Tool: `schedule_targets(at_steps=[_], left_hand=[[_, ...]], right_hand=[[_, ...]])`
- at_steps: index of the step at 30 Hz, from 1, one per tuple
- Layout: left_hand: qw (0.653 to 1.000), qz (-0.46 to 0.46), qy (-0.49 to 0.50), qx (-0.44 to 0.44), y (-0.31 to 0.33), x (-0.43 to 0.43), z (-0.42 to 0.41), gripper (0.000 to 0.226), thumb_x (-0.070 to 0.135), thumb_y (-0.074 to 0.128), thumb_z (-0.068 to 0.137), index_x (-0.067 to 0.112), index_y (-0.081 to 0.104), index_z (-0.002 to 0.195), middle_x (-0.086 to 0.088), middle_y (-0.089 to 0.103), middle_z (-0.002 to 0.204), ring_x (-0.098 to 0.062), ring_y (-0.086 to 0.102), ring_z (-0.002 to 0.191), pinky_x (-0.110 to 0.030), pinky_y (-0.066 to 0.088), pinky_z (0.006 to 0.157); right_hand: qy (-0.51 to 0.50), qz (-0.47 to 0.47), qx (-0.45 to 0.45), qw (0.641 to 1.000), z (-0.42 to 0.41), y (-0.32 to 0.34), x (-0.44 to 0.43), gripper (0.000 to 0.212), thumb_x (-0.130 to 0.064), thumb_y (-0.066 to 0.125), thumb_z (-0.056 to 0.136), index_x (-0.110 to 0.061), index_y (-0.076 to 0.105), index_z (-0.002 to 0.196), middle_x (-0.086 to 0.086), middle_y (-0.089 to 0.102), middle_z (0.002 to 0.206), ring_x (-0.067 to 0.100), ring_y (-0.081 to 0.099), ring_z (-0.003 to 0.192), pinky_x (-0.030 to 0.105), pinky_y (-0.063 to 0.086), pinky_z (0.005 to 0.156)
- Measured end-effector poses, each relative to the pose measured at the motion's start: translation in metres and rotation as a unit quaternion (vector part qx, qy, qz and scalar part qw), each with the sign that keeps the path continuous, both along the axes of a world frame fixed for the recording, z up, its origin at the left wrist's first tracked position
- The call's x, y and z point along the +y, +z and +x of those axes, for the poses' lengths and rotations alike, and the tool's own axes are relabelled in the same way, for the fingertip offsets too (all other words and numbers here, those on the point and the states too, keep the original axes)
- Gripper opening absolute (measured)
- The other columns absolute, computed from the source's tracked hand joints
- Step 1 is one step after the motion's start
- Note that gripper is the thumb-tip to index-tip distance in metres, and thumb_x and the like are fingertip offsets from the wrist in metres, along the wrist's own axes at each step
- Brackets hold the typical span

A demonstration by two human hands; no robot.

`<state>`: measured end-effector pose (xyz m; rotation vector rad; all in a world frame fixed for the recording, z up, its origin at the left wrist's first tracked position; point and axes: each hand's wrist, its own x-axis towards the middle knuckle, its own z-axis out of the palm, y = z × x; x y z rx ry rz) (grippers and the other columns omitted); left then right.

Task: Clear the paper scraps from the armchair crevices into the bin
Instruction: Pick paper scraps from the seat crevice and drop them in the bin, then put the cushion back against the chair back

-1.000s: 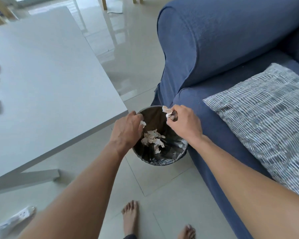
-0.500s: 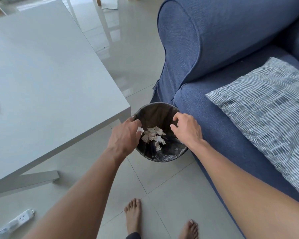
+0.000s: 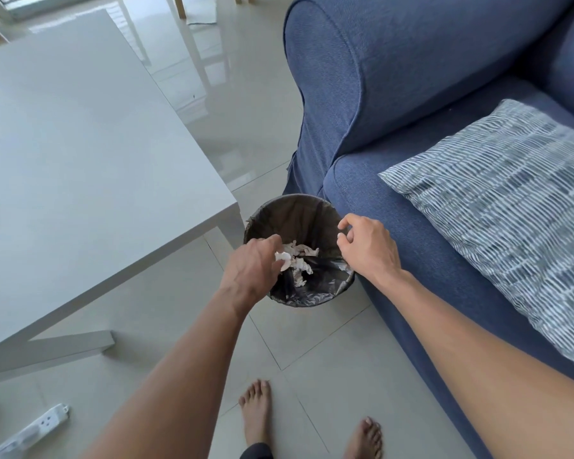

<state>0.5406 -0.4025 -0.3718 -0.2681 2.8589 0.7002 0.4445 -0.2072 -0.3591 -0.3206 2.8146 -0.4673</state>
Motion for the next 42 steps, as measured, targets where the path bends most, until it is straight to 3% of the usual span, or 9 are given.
schedule_targets(at_steps=[11, 25, 33, 35, 38, 42], left_hand=[[0.999, 0.006, 0.019, -0.030, -0.026, 0.029, 0.004, 0.022, 0.029, 0.062, 0.091, 0.022, 0.061, 0.112, -0.001, 0.073, 0.096, -0.027, 0.067, 0.086, -0.037, 0.052, 0.067], [0.998, 0.015, 0.056, -0.025, -0.009, 0.028, 0.001, 0.031, 0.044, 0.050, 0.096, 0.022, 0.063, 0.114, 0.001, 0.075, 0.097, -0.026, 0.068, 0.091, -0.040, 0.055, 0.073], [0.999, -0.018, 0.027, -0.025, -0.002, 0.025, 0.004, 0.031, 0.045, 0.050, 0.097, 0.022, 0.062, 0.115, -0.003, 0.074, 0.100, -0.028, 0.067, 0.093, -0.041, 0.055, 0.073], [0.999, -0.037, 0.014, -0.015, 0.004, 0.025, 0.004, 0.036, 0.045, 0.046, 0.098, 0.023, 0.057, 0.124, -0.005, 0.072, 0.107, -0.029, 0.066, 0.098, -0.041, 0.055, 0.074], [0.999, -0.040, 0.004, 0.004, 0.017, 0.024, -0.001, 0.054, 0.046, 0.040, 0.100, 0.021, 0.034, 0.148, -0.010, 0.067, 0.117, -0.031, 0.064, 0.103, -0.041, 0.053, 0.077], [0.999, -0.033, 0.005, 0.029, 0.047, 0.018, -0.021, 0.065, 0.053, 0.033, 0.099, 0.019, 0.023, 0.153, -0.010, 0.053, 0.139, -0.030, 0.055, 0.120, -0.041, 0.048, 0.091]], right_hand=[[0.014, -0.003, -0.009, 1.000, 0.008, -0.002, 0.025, 0.018, -0.026, 0.063, 0.094, -0.021, 0.065, 0.111, -0.003, 0.070, 0.087, 0.021, 0.065, 0.088, 0.036, 0.054, 0.074], [0.025, -0.011, -0.006, 1.000, 0.012, 0.004, 0.028, 0.018, -0.029, 0.059, 0.097, -0.020, 0.065, 0.111, -0.003, 0.069, 0.088, 0.020, 0.066, 0.087, 0.037, 0.055, 0.075], [0.028, -0.006, -0.013, 1.000, 0.021, 0.005, 0.035, 0.019, -0.030, 0.056, 0.098, -0.020, 0.064, 0.112, -0.002, 0.070, 0.094, 0.023, 0.065, 0.091, 0.039, 0.055, 0.075], [0.028, -0.006, -0.007, 1.000, 0.022, 0.009, 0.036, 0.022, -0.031, 0.055, 0.099, -0.020, 0.061, 0.116, -0.001, 0.066, 0.098, 0.023, 0.064, 0.092, 0.038, 0.052, 0.073], [0.036, 0.004, 0.019, 0.999, 0.018, 0.021, 0.040, 0.029, -0.033, 0.052, 0.100, -0.019, 0.054, 0.125, 0.002, 0.061, 0.110, 0.023, 0.059, 0.099, 0.036, 0.047, 0.070], [0.059, 0.023, 0.097, 0.993, 0.005, 0.046, 0.044, 0.038, -0.034, 0.051, 0.100, -0.014, 0.050, 0.132, 0.007, 0.059, 0.117, 0.025, 0.053, 0.106, 0.036, 0.050, 0.078]])
